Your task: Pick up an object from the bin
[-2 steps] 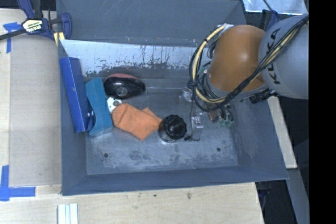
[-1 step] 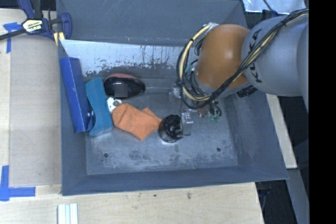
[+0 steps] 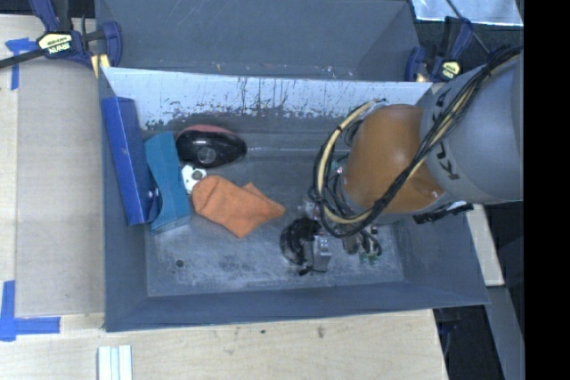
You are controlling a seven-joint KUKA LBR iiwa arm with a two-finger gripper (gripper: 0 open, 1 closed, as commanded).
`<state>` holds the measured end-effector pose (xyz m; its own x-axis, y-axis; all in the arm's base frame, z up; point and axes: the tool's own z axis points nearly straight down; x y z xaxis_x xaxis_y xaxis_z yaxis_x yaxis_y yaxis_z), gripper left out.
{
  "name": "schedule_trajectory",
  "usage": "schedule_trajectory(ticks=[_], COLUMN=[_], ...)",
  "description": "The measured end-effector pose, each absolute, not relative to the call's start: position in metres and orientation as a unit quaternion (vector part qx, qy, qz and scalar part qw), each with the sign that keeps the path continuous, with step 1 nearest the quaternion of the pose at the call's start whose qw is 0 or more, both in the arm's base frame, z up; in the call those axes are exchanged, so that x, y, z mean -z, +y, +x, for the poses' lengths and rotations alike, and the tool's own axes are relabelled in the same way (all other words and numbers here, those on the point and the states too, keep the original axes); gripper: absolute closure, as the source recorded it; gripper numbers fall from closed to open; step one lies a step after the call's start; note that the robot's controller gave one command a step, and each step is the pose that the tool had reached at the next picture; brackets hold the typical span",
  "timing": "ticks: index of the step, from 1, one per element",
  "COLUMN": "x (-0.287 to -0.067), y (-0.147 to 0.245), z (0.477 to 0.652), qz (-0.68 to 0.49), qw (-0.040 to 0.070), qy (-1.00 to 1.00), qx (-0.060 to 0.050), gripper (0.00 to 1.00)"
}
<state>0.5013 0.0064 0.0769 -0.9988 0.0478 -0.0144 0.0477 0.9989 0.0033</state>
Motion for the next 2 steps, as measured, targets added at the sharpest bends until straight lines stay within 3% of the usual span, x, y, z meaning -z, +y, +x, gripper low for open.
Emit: schedule_trajectory(ticks=[1, 2], x=[-0.077, -0.087], y=[0.006, 0.001], z=[0.501, 0.529], qz=[0.024, 0.027], qw=[0.007, 0.0], qy=[1.0, 1.0], qx=[-0.001, -0.001], gripper=[1.0, 1.0])
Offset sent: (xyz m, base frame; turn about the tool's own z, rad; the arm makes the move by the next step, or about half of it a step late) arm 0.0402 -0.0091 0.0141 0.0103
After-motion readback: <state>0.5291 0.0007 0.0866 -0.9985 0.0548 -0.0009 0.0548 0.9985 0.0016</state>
